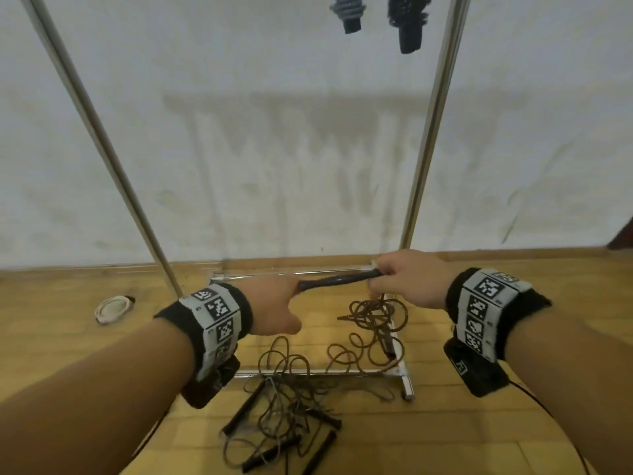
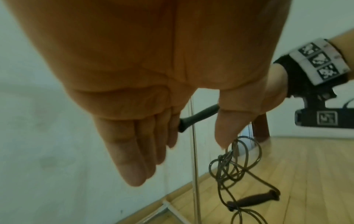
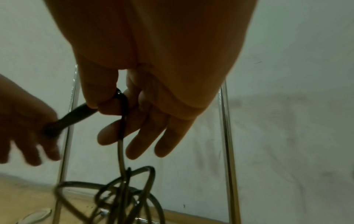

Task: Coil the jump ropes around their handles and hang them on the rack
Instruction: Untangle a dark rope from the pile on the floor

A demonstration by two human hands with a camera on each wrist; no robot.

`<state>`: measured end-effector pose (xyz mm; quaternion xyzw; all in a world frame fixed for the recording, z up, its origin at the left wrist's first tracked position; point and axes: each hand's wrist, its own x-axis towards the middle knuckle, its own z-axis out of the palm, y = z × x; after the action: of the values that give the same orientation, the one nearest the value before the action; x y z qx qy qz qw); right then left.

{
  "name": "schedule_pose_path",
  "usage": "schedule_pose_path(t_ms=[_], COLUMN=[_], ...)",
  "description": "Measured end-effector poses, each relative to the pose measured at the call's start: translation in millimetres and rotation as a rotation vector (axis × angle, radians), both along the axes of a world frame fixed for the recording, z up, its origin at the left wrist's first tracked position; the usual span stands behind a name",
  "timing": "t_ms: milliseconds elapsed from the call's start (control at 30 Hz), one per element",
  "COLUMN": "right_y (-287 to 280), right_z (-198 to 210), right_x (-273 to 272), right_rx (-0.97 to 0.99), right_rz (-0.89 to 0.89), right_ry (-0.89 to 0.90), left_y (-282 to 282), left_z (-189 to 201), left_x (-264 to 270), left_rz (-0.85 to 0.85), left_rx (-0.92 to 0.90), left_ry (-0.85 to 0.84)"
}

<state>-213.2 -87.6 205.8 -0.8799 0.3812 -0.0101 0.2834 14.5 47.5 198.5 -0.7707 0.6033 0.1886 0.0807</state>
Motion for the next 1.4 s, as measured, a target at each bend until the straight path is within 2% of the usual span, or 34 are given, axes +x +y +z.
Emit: schedule_pose_path(t_ms=[100,200,367,467,567,700,867,1000,1167,1300,1400], right_y=[2.1,8.2,9.8,19.8,26.3,24.2,15.7,12.9,2.6,-3.7,-5.4], right_z=[2.7,7.1,12.1,16.0,18.3,24.5,25.0,18.0,-2.3,-36.8,-51.4], right_x=[8.1,13.5,35.1,40.6,51.8,57.5,54.1,52.4,49.5,38.3,31.6], right_rx=[0.04,0.093,0.112,0.048,0.036,0.109,0.207,0.118,0.06,-0.011,0.021], right_rz=[0.044,0.083,0.125,0.151,0.185,0.129,0.051,0.097,0.116,0.148,0.104], right_ry=[-0.026,-0.035,0.004,0.039,-0.059,-0.229,-0.391,-0.347,-0.304,0.105,0.179], left_y=[-7.8,-12.4,-21.2,-20.9,-22.9,-29.2,-28.0,-25.7,-21.8,-19.4,-15.3], left_z=[4.2,8.7,8.3,12.8,12.0,12.7,20.1,30.0,40.8,54.7,58.4], left_x=[-1.4,-5.4,-6.1,-19.4,-27.1,-14.5,7.9,9.6,9.8,21.0,29.4], left_rz=[0.112,0.137,0.1,-0.051,-0.113,-0.029,0.29,0.367,0.423,0.467,0.491], left_rx=[-0.178,-0.3,-0.389,-0.349,-0.289,-0.327,-0.356,-0.397,-0.587,-0.705,-0.759], left_ry=[0.04,0.061,-0.032,-0.028,0.134,0.359,1.067,1.388,1.472,1.608,1.613])
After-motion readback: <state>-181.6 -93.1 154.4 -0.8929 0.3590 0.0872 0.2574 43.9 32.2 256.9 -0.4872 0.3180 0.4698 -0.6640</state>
